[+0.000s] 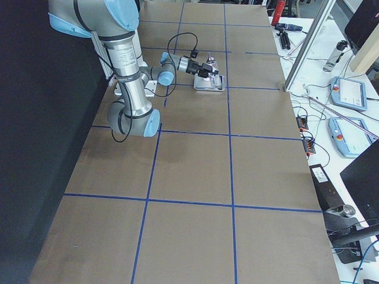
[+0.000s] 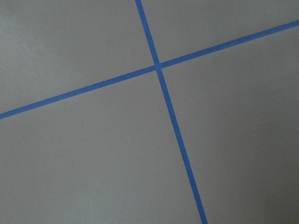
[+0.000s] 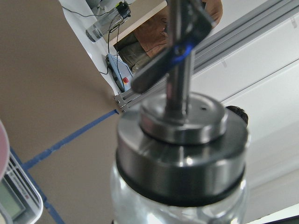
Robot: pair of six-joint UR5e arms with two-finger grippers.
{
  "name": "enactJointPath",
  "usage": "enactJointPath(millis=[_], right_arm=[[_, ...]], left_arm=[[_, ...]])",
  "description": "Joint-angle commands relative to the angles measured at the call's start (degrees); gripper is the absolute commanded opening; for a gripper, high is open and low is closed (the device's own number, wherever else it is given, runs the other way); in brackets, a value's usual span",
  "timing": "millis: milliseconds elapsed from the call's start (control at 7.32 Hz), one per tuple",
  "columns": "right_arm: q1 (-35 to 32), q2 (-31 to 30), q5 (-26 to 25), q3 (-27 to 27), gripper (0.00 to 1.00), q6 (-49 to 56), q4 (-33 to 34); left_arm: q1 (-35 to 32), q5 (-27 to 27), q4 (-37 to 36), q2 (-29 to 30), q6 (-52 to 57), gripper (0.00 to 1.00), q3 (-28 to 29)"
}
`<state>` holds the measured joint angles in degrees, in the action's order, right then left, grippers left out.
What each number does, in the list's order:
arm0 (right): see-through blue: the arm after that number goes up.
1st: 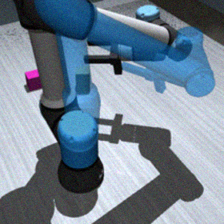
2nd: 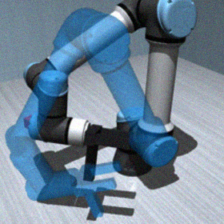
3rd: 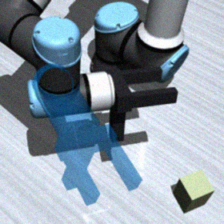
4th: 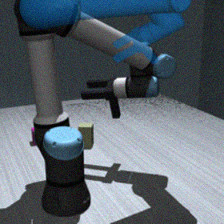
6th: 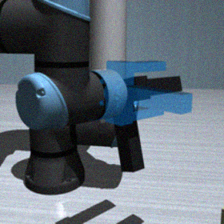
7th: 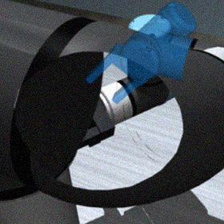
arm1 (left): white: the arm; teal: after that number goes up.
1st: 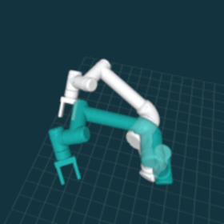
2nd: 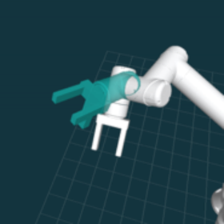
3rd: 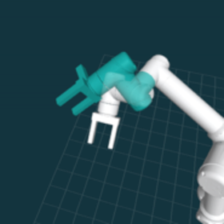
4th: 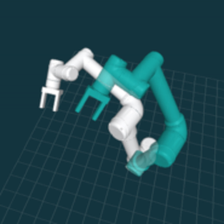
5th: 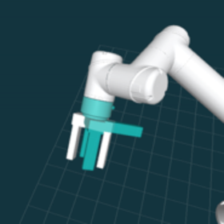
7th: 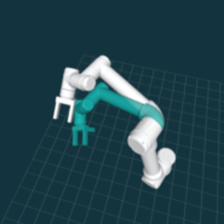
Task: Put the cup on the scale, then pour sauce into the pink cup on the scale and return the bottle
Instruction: 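Rotate the sauce bottle upright with the right gripper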
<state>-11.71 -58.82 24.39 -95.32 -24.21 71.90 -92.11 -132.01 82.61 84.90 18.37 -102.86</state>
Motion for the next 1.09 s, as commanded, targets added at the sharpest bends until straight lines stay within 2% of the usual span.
enactJointPath(millis=[0,273,410,683,957], right_arm=[[-0.33,-1.2,6.35,-1.79,0.0,-5.83,-11.98],[-0.33,-6.72,8.3,-1.98,0.0,-9.79,-28.13],[-0.68,-9.35,8.39,-1.97,0.0,-10.94,-31.61],[-2.77,-14.88,8.92,-2.41,0.0,-23.36,-32.86],[-5.06,-22.27,10.84,-2.5,0.0,-25.1,-40.48]], left_arm=[[0.0,0.0,0.01,0.09,0.0,1.0,-0.15],[0.09,0.0,0.01,0.09,0.0,1.0,-0.15],[0.0,0.0,0.01,0.09,0.0,1.0,-0.15],[0.0,0.0,0.01,0.09,0.0,1.0,-0.15],[0.0,0.0,0.01,0.09,0.0,1.0,-0.32]])
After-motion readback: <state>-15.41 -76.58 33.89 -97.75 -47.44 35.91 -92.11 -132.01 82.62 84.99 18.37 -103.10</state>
